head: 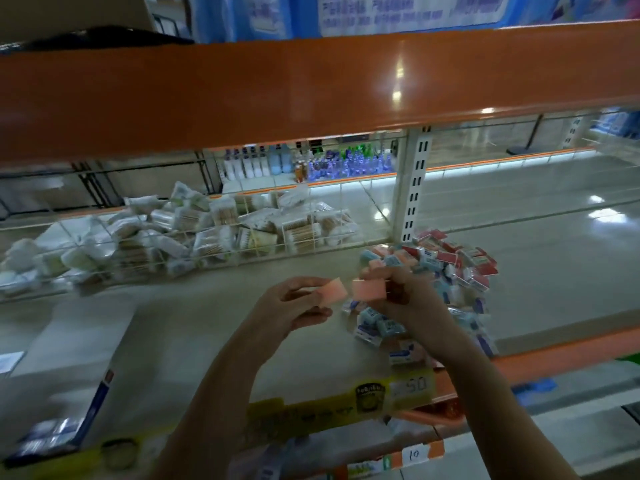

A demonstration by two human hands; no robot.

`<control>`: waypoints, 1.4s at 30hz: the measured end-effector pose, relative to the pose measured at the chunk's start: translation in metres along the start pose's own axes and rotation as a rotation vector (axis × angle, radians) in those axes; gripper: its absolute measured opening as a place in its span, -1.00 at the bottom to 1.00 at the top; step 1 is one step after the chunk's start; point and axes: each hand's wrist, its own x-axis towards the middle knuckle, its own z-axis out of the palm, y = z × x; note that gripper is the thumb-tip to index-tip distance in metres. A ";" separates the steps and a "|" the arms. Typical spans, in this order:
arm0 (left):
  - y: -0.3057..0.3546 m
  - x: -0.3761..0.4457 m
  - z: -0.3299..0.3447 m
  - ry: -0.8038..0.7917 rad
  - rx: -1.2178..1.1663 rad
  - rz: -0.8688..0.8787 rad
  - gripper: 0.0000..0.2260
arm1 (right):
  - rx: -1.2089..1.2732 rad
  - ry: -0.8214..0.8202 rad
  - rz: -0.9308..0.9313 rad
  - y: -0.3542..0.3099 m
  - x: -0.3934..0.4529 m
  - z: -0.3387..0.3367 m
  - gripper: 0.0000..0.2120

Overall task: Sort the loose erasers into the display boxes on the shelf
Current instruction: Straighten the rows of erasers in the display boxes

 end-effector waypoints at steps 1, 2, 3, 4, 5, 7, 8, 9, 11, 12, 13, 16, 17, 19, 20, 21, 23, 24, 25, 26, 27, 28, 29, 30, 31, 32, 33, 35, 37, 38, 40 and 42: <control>0.001 -0.005 -0.006 -0.002 -0.019 0.000 -0.81 | -0.003 -0.023 -0.006 -0.002 0.003 0.008 -0.63; 0.002 -0.011 -0.013 -0.002 -0.035 0.004 -0.80 | -0.010 -0.040 -0.013 -0.003 0.005 0.016 -0.62; 0.002 -0.017 -0.020 0.000 -0.043 0.010 -0.79 | -0.021 -0.056 -0.029 -0.004 0.008 0.024 -0.61; 0.004 -0.023 -0.028 0.005 -0.047 0.017 -0.77 | -0.040 -0.071 -0.051 -0.006 0.011 0.032 -0.60; 0.004 -0.029 -0.036 0.012 -0.042 0.027 -0.75 | -0.051 -0.090 -0.069 -0.007 0.014 0.040 -0.60; 0.006 -0.042 -0.053 0.034 -0.010 0.056 -0.72 | -0.040 -0.137 -0.084 -0.013 0.019 0.059 -0.59; 0.007 -0.047 -0.061 0.049 0.017 0.072 -0.70 | -0.029 -0.157 -0.090 -0.016 0.021 0.069 -0.60; 0.008 -0.053 -0.070 0.070 0.043 0.090 -0.69 | -0.020 -0.173 -0.097 -0.020 0.023 0.080 -0.60; 0.012 -0.064 -0.088 0.131 0.069 0.126 -0.68 | -0.015 -0.189 -0.108 -0.029 0.028 0.103 -0.59; 0.014 -0.071 -0.098 0.162 0.072 0.141 -0.68 | -0.005 -0.195 -0.111 -0.035 0.029 0.115 -0.59; 0.016 -0.077 -0.109 0.188 0.076 0.156 -0.68 | 0.017 -0.202 -0.110 -0.041 0.031 0.127 -0.59; 0.025 -0.094 -0.147 0.239 0.110 0.208 -0.69 | 0.086 -0.237 -0.097 -0.062 0.035 0.163 -0.61; 0.029 -0.100 -0.161 0.251 0.116 0.224 -0.70 | 0.102 -0.248 -0.096 -0.070 0.036 0.176 -0.62; 0.036 -0.110 -0.190 0.272 0.115 0.240 -0.71 | 0.142 -0.266 -0.096 -0.084 0.039 0.202 -0.63; 0.040 -0.115 -0.205 0.277 0.113 0.246 -0.72 | 0.157 -0.273 -0.097 -0.091 0.041 0.216 -0.64; 0.044 -0.119 -0.219 0.275 0.116 0.253 -0.74 | 0.168 -0.278 -0.098 -0.098 0.042 0.229 -0.64; 0.049 -0.128 -0.250 0.260 0.140 0.265 -0.76 | 0.190 -0.286 -0.102 -0.110 0.046 0.257 -0.64; 0.051 -0.133 -0.265 0.253 0.152 0.266 -0.77 | 0.195 -0.290 -0.103 -0.116 0.047 0.271 -0.64; 0.053 -0.137 -0.280 0.245 0.158 0.264 -0.77 | 0.192 -0.293 -0.105 -0.121 0.049 0.285 -0.65; 0.055 -0.141 -0.295 0.235 0.159 0.261 -0.78 | 0.184 -0.297 -0.108 -0.126 0.050 0.298 -0.65; 0.057 -0.145 -0.309 0.223 0.156 0.259 -0.78 | 0.174 -0.300 -0.113 -0.131 0.052 0.311 -0.64; 0.058 -0.148 -0.321 0.213 0.145 0.257 -0.78 | 0.162 -0.304 -0.119 -0.136 0.053 0.323 -0.63; 0.059 -0.152 -0.333 0.208 0.124 0.256 -0.77 | 0.141 -0.307 -0.125 -0.139 0.053 0.334 -0.62; 0.060 -0.155 -0.345 0.207 0.098 0.252 -0.75 | 0.115 -0.309 -0.129 -0.143 0.054 0.347 -0.61; 0.060 -0.158 -0.356 0.208 0.070 0.246 -0.73 | 0.088 -0.308 -0.131 -0.146 0.054 0.359 -0.59; 0.061 -0.161 -0.367 0.210 0.047 0.236 -0.70 | 0.071 -0.307 -0.133 -0.148 0.053 0.370 -0.58; 0.060 -0.164 -0.378 0.209 0.036 0.228 -0.69 | 0.063 -0.304 -0.136 -0.150 0.053 0.381 -0.57; 0.059 -0.168 -0.397 0.196 0.042 0.212 -0.68 | 0.033 -0.299 -0.147 -0.154 0.051 0.400 -0.57; 0.058 -0.171 -0.412 0.191 0.019 0.200 -0.68 | -0.005 -0.299 -0.157 -0.159 0.050 0.416 -0.57; 0.057 -0.172 -0.419 0.194 -0.005 0.196 -0.69 | -0.014 -0.304 -0.156 -0.161 0.050 0.422 -0.57; 0.055 -0.174 -0.432 0.199 -0.032 0.196 -0.72 | -0.039 -0.322 -0.156 -0.163 0.051 0.434 -0.59; 0.051 -0.176 -0.442 0.190 -0.043 0.206 -0.72 | -0.076 -0.338 -0.166 -0.164 0.053 0.443 -0.60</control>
